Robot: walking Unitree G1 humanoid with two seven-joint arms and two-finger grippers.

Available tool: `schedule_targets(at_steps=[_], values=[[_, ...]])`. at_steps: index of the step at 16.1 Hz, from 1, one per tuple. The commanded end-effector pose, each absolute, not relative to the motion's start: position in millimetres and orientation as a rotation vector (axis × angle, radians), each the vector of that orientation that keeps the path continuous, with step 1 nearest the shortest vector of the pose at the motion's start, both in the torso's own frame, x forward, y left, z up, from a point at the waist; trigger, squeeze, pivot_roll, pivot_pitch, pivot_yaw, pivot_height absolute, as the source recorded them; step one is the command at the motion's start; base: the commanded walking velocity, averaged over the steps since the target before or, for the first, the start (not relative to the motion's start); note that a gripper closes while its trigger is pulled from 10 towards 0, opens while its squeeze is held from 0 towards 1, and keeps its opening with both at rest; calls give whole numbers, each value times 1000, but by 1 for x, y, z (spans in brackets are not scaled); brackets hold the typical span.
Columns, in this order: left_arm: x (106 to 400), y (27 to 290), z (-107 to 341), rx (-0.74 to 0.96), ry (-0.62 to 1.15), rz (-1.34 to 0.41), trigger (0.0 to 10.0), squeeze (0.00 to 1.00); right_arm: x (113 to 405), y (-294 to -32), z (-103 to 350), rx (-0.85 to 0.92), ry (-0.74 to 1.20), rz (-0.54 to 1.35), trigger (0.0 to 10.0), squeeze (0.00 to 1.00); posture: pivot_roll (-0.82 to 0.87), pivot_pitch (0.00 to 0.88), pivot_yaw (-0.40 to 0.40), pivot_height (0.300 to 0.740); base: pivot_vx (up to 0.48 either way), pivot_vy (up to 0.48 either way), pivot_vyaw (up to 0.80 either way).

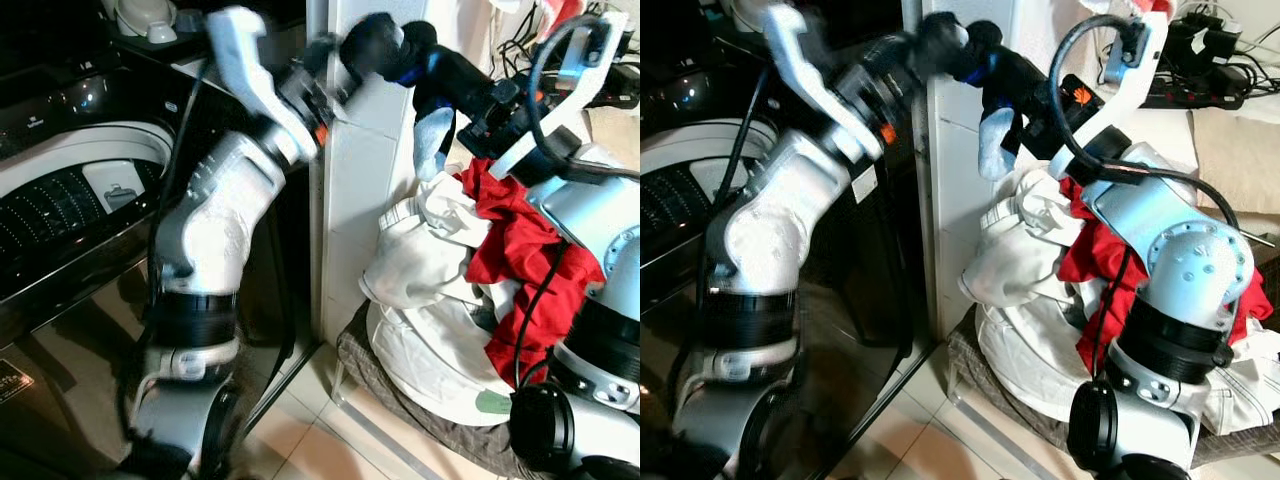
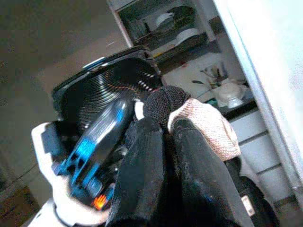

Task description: Clothes washing

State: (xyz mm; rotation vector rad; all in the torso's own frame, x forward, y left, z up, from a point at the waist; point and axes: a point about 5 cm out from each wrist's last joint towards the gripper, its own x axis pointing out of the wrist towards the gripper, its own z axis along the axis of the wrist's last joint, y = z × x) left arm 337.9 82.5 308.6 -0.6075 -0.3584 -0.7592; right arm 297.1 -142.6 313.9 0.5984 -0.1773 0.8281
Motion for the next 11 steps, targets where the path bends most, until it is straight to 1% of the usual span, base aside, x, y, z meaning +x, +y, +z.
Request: schedule_targets(at_steps=[1, 3, 4, 6, 7, 8, 9, 11], values=[[342, 86, 308, -689, -310, -741, 10000, 1000, 293, -142, 316, 581, -184, 852, 0, 0, -68, 0, 4, 740, 0, 0, 0], [342, 89, 310, -823, -287, -764, 10000, 1000, 291, -142, 316, 578, -190, 865, 0, 0, -67, 0, 3, 740, 0, 0, 0], [340, 89, 313, -864, -295, -792, 10000, 1000, 291, -142, 315, 571, -183, 864, 0, 0, -65, 0, 2, 740, 0, 0, 0], [333, 85, 318, -880, -288, -876, 10000, 1000, 291, -141, 314, 566, -177, 864, 0, 0, -64, 0, 3, 740, 0, 0, 0], [329, 78, 316, -858, -260, -918, 10000, 945, 291, -140, 314, 563, -178, 873, 0, 0, -63, 0, 3, 740, 0, 0, 0], [329, 76, 315, -849, -249, -928, 10000, 776, 290, -139, 315, 562, -179, 877, 0, 0, -63, 0, 3, 740, 0, 0, 0], [327, 70, 313, -867, -226, -946, 10000, 0, 290, -138, 314, 557, -178, 886, 0, 0, -63, 0, 3, 740, 0, 0, 0], [326, 65, 311, -861, -190, -963, 10000, 0, 289, -137, 314, 553, -177, 890, 0, 0, -64, 0, 8, 740, 0, 0, 0]])
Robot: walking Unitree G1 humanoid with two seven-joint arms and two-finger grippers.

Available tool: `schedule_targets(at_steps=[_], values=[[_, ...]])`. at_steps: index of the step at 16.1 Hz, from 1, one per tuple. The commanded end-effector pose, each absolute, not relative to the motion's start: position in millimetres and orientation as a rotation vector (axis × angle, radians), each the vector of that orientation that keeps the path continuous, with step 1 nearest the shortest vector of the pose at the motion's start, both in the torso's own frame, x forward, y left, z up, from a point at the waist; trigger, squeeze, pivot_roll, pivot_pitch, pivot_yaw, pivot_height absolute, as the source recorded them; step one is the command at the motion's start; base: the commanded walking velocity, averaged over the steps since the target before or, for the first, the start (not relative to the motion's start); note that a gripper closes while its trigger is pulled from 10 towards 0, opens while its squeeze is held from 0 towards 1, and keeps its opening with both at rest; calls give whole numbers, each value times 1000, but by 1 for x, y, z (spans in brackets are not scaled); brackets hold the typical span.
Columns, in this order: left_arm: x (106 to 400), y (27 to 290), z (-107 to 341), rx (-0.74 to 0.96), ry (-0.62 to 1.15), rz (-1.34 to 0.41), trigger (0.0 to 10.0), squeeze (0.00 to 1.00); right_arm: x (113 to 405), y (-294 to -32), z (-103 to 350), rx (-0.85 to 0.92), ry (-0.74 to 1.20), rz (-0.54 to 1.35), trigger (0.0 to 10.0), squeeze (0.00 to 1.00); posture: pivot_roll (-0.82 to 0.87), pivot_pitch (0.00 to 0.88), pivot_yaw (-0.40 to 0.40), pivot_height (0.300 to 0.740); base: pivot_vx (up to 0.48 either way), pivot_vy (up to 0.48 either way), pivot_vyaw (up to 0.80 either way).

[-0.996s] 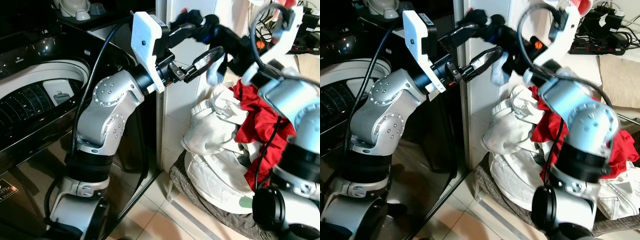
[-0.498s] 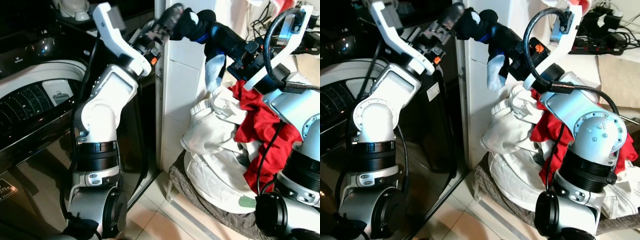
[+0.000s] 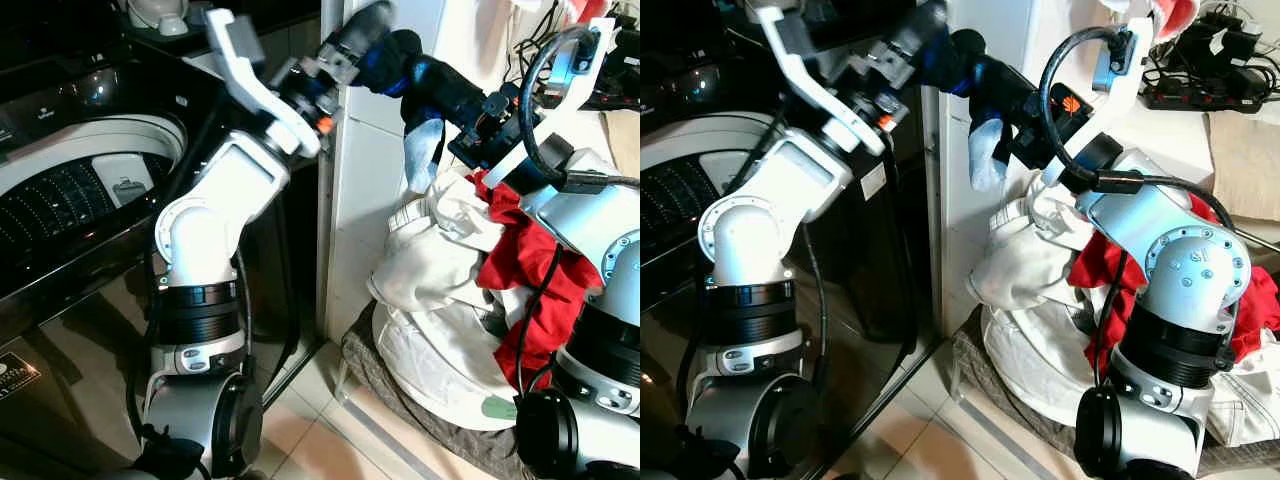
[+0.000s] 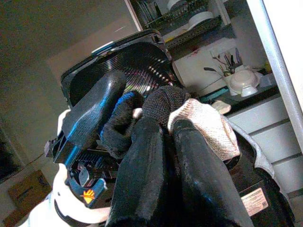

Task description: Clothes washing

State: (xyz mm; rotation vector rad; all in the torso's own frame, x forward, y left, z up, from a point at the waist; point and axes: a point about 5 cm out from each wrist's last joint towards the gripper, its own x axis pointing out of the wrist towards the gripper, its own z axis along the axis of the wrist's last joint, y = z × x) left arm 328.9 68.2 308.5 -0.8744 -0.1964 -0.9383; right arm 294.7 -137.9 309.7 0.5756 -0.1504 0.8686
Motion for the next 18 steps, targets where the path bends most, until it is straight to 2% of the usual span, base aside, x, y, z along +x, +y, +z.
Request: schedule_targets(at_steps=[1, 2, 3, 18], values=[[327, 64, 308, -859, -169, -954, 4706, 0, 289, -136, 314, 551, -176, 893, 0, 0, -64, 0, 8, 740, 0, 0, 0], [328, 65, 307, -860, -162, -948, 4706, 0, 289, -136, 313, 550, -175, 893, 0, 0, -64, 0, 8, 740, 0, 0, 0], [328, 65, 307, -873, -159, -957, 0, 0, 289, -136, 313, 548, -173, 890, 0, 0, -66, 0, 12, 740, 0, 0, 0], [332, 69, 300, -881, -106, -930, 0, 0, 294, -135, 310, 547, -162, 857, 0, 0, -63, 0, 14, 740, 0, 0, 0]])
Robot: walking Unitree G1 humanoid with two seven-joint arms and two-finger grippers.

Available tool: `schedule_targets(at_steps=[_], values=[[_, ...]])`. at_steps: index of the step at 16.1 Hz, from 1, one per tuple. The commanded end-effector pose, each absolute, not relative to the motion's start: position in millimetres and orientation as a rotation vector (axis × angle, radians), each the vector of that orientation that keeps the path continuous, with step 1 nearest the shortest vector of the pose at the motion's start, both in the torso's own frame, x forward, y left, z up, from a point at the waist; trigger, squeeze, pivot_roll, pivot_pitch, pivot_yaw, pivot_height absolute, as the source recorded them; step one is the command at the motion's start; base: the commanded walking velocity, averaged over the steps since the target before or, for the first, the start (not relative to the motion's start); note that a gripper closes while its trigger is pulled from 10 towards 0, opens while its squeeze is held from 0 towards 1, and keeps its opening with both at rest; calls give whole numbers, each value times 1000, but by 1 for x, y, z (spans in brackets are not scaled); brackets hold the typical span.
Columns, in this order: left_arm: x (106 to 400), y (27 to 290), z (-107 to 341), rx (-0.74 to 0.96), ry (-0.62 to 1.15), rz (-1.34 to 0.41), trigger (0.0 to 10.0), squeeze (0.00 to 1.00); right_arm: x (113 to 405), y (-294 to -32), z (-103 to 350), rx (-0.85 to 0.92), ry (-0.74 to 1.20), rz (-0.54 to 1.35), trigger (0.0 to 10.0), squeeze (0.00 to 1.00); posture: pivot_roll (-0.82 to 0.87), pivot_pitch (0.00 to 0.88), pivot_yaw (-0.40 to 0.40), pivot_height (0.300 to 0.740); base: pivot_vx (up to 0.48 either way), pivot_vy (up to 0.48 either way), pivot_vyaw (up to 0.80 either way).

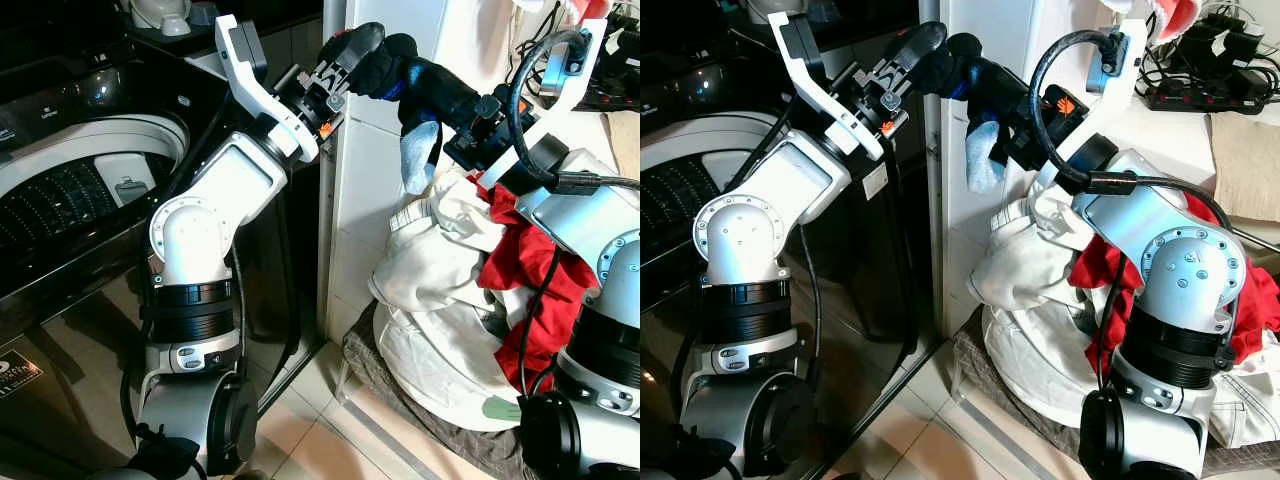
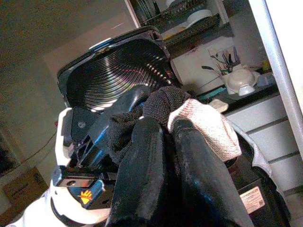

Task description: Clothes washing

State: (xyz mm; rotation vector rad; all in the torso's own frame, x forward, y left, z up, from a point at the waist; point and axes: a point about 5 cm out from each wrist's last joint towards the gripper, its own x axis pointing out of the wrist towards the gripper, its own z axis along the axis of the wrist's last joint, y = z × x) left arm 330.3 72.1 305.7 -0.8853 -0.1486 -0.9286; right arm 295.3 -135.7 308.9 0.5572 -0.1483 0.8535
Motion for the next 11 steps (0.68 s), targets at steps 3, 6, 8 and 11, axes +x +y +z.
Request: schedule_targets(at_steps=[3, 6, 8, 11], values=[[331, 69, 300, -887, -106, -930, 0, 0, 294, -136, 310, 543, -160, 855, 0, 0, -64, 0, 14, 740, 0, 0, 0], [332, 70, 298, -903, -95, -925, 0, 0, 294, -136, 309, 538, -157, 851, 0, 0, -64, 0, 14, 740, 0, 0, 0], [335, 71, 295, -911, -74, -893, 0, 0, 295, -135, 308, 524, -152, 840, 2980, 0, -65, 0, 14, 740, 0, 0, 0], [351, 89, 297, -896, -105, -753, 0, 0, 297, -133, 306, 516, -138, 843, 10000, 1000, -60, 0, 17, 740, 0, 0, 0]])
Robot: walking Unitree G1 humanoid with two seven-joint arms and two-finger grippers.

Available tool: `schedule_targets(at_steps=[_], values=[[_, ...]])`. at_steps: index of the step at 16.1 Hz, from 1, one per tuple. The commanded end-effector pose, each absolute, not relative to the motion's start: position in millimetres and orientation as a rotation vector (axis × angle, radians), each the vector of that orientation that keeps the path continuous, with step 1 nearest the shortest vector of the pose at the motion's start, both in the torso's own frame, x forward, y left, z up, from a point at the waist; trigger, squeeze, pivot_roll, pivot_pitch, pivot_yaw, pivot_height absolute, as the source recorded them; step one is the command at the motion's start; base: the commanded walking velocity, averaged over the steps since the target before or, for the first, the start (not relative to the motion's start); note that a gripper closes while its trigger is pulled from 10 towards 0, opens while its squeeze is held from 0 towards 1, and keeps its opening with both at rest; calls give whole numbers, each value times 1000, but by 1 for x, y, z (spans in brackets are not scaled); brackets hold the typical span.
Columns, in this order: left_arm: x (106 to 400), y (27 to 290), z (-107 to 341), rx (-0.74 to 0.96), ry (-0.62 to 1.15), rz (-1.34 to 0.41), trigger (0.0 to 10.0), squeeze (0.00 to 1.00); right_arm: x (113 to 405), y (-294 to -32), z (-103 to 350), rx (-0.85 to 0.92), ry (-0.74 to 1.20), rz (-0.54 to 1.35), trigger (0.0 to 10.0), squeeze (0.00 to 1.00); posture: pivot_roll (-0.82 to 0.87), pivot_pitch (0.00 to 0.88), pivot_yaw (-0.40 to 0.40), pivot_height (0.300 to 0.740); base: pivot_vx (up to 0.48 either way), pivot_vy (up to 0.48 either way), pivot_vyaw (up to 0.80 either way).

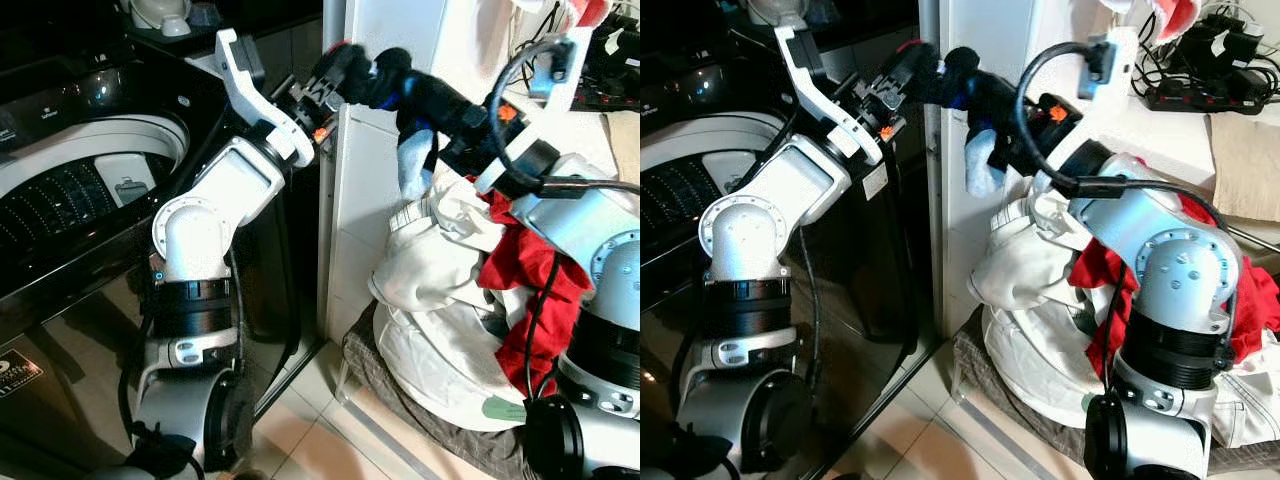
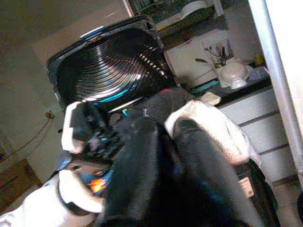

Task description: Clothes washing

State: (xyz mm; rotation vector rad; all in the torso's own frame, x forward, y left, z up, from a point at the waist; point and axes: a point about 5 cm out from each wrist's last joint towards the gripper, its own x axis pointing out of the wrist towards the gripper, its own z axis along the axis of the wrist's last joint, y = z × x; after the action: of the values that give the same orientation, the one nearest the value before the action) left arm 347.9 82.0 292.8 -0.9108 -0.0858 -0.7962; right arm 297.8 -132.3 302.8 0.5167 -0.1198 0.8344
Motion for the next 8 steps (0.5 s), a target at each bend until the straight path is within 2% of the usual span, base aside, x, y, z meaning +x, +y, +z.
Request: schedule_targets(at_steps=[1, 3, 4, 5, 6, 7, 8], values=[[356, 96, 300, -889, -125, -711, 0, 0, 298, -132, 306, 513, -136, 840, 10000, 1000, -59, 0, 21, 740, 0, 0, 0], [364, 111, 308, -824, -173, -628, 0, 0, 303, -133, 302, 477, -120, 769, 10000, 1000, -60, 0, 24, 740, 0, 0, 0], [371, 124, 315, -735, -219, -562, 0, 0, 309, -135, 298, 441, -96, 706, 10000, 0, -61, 0, 26, 740, 0, 0, 0], [375, 133, 322, -686, -250, -515, 0, 0, 310, -136, 295, 417, -82, 689, 10000, 0, -60, 0, 25, 740, 0, 0, 0], [384, 159, 341, -527, -335, -384, 0, 0, 311, -133, 289, 340, -48, 678, 10000, 0, -58, 0, 26, 740, 0, 0, 0], [388, 173, 352, -388, -379, -298, 0, 0, 310, -130, 286, 305, -36, 685, 10000, 0, -54, 0, 27, 740, 0, 0, 0], [393, 190, 363, -97, -409, -171, 0, 0, 308, -123, 284, 273, -28, 702, 10000, 0, -52, 0, 28, 740, 0, 0, 0]])
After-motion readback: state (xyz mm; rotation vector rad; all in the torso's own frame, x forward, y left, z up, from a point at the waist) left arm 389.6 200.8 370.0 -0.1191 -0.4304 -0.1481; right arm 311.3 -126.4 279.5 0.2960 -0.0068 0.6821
